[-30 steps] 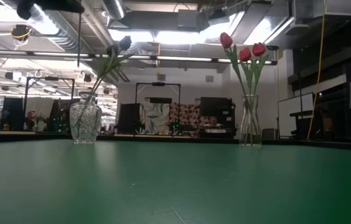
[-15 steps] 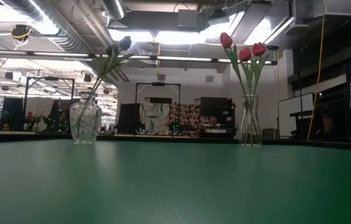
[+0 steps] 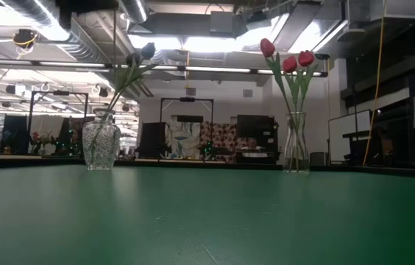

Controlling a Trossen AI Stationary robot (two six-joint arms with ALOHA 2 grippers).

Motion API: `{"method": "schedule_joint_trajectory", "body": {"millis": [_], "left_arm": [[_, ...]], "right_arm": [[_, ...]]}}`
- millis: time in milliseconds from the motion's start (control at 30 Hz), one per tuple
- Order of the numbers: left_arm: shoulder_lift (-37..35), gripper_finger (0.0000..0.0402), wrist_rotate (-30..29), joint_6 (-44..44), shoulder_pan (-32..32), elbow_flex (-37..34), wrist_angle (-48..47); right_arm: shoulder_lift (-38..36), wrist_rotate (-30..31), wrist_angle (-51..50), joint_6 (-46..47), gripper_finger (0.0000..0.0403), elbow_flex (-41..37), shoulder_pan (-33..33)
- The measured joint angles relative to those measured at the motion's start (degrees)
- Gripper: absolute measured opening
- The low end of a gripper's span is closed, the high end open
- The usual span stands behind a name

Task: Sort flowers into vase by color
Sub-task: Put the black flower into the top left transparent vase

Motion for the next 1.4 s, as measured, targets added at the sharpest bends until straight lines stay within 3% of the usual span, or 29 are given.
{"method": "schedule_joint_trajectory", "body": {"millis": [267,667,833,1200,1400], "left_arm": [[-4.08,0.0000,-0.65,1.70,8.27,-8.23,4.06],[-5.09,0.0000,0.76,1.55,15.80,-8.70,0.40],[-4.02,0.0000,0.95,0.22,17.57,-8.80,-2.00],[-3.81,0.0000,0.70,-1.77,18.59,-17.51,5.60],[-3.79,0.0016,-0.76,-3.20,18.57,-18.08,5.67]], "right_arm": [[0.00,-0.02,0.47,0.01,0.0193,0.00,0.00],[0.00,0.00,0.74,0.00,0.0193,0.00,0.02],[0.00,0.00,0.85,0.00,0.0193,0.00,0.02],[0.00,-0.02,0.92,0.00,0.0193,0.00,0.00],[0.00,0.04,1.19,0.00,0.0193,0.00,0.02]]}}
